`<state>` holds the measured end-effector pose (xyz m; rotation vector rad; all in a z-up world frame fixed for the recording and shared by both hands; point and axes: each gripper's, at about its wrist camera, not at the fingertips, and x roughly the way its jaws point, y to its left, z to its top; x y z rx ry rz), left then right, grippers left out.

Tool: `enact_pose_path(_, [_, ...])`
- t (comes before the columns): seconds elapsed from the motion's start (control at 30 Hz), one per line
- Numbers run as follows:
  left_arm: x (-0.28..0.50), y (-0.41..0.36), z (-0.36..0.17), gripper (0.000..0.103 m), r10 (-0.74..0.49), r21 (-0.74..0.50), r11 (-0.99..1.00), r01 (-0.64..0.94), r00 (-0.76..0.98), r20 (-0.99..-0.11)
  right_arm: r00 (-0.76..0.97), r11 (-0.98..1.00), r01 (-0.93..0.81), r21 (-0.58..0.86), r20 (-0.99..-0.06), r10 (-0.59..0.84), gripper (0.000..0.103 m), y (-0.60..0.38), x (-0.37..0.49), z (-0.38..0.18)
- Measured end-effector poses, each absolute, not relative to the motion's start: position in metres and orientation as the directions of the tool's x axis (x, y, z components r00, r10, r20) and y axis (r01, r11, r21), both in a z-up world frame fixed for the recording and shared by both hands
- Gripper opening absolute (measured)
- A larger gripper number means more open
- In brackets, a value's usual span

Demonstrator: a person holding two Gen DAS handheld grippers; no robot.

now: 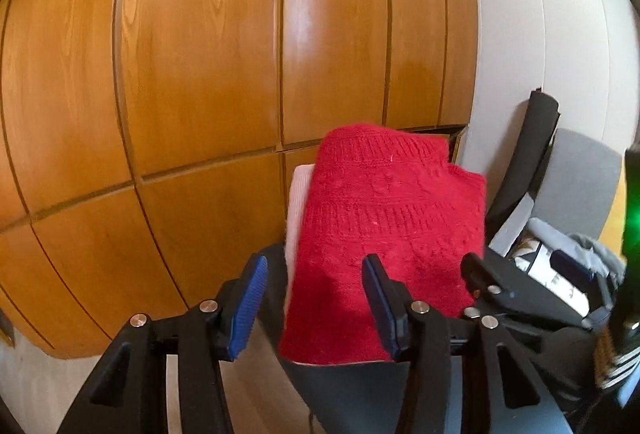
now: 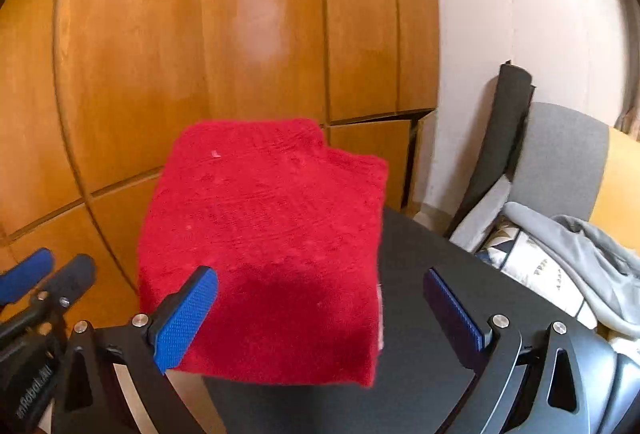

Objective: Fold clothes

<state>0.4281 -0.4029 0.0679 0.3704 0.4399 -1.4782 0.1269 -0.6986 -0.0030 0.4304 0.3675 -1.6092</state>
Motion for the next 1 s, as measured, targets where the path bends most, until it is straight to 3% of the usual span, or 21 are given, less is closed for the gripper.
enact_pose_path(0.57, [0.432, -0.404, 0.063, 0.051, -0.839, -0.085, 0.050, 0.995, -0.004, -0.544, -0.049, -0.068, 0.997, 0.021, -0.500, -0.864, 0.103, -0.678, 0.129, -0.001])
enact_pose_path(1.0, [0.430, -0.404, 0.063, 0.050, -0.849, -0.068, 0.042, 0.997, 0.000, -0.529, -0.038, -0.052, 0.999, 0.012, -0.517, -0.855, 0.103, -0.676, 0.129, -0.004])
